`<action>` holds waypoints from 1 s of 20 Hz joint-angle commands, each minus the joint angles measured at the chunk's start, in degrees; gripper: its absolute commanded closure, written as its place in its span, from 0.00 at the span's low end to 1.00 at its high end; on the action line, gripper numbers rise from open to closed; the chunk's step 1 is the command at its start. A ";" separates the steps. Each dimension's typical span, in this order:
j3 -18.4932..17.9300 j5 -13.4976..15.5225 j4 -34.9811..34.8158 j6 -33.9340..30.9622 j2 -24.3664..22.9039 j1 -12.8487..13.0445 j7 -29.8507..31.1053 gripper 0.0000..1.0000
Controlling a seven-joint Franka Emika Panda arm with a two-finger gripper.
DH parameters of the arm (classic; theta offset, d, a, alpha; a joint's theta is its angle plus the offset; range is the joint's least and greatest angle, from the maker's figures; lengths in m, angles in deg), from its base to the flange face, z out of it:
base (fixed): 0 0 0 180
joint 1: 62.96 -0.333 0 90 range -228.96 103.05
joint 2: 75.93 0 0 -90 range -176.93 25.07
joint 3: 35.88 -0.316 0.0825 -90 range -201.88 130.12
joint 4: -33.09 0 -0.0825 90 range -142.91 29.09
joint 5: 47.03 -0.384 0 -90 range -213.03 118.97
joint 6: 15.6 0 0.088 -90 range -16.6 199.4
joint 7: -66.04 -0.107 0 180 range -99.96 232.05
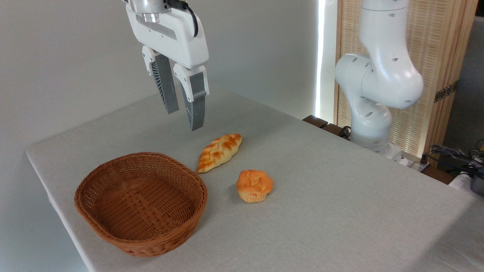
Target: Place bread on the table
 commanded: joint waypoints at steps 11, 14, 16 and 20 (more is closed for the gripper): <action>-0.80 -3.43 0.81 -1.86 0.67 0.94 0.65 0.00; -0.80 -3.43 0.81 -1.86 0.67 0.94 0.65 0.00; -0.71 -3.25 0.73 -1.86 0.67 0.59 0.56 0.00; -0.19 -3.08 0.81 -1.95 0.67 -0.55 0.48 0.00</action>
